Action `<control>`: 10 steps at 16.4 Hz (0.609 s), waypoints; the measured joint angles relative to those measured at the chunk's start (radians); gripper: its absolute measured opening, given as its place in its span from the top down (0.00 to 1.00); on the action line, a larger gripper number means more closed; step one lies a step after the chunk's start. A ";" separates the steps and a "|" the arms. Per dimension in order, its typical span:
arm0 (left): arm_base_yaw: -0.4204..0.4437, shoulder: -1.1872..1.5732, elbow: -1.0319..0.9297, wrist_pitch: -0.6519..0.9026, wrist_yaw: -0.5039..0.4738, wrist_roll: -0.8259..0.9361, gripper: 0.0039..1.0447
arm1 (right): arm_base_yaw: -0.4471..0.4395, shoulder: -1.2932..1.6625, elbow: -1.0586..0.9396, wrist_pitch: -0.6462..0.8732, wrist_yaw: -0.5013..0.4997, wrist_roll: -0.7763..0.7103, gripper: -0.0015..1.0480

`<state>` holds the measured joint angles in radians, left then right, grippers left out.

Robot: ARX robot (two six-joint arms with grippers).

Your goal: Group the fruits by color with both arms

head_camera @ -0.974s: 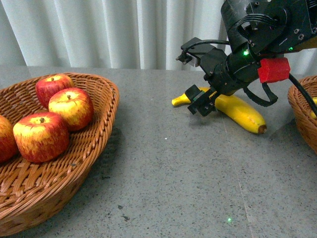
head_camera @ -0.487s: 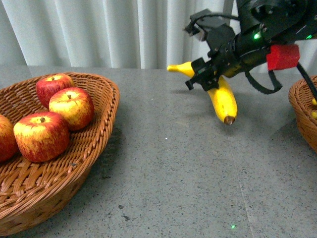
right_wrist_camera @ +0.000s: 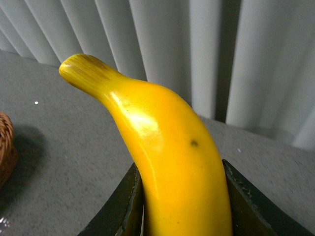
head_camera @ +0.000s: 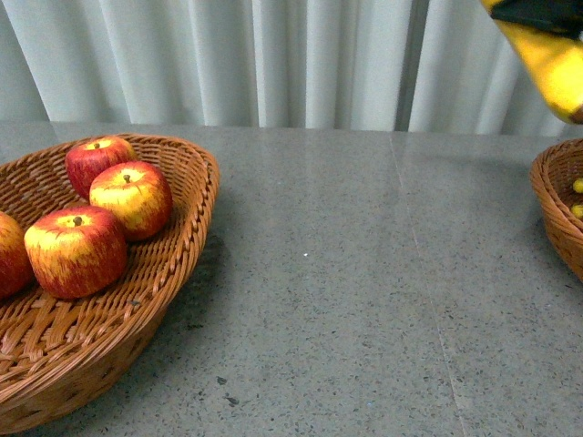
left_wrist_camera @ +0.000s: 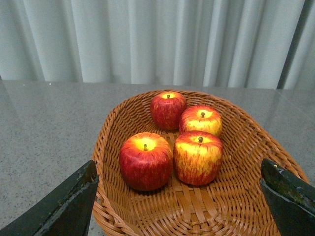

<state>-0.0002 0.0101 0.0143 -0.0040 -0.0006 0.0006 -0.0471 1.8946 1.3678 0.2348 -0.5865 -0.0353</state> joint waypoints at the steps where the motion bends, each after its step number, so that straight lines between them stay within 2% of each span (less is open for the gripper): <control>1: 0.000 0.000 0.000 0.000 0.000 0.000 0.06 | -0.055 -0.004 -0.022 -0.011 -0.029 -0.013 0.64; 4: 0.000 0.000 0.000 0.000 0.000 0.000 0.06 | -0.230 -0.023 -0.066 -0.108 -0.065 -0.147 0.64; 6: 0.000 0.000 0.000 0.000 0.000 0.000 0.06 | -0.296 -0.032 -0.075 -0.187 -0.068 -0.252 0.64; 8: 0.000 0.000 0.000 0.000 0.000 0.000 0.06 | -0.314 -0.040 -0.100 -0.270 -0.053 -0.382 0.64; 10: 0.000 0.000 0.000 0.000 0.000 0.000 0.06 | -0.298 -0.051 -0.135 -0.282 -0.050 -0.424 0.64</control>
<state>-0.0002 0.0101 0.0143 -0.0036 -0.0006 0.0002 -0.3450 1.8435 1.2324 -0.0471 -0.6365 -0.4595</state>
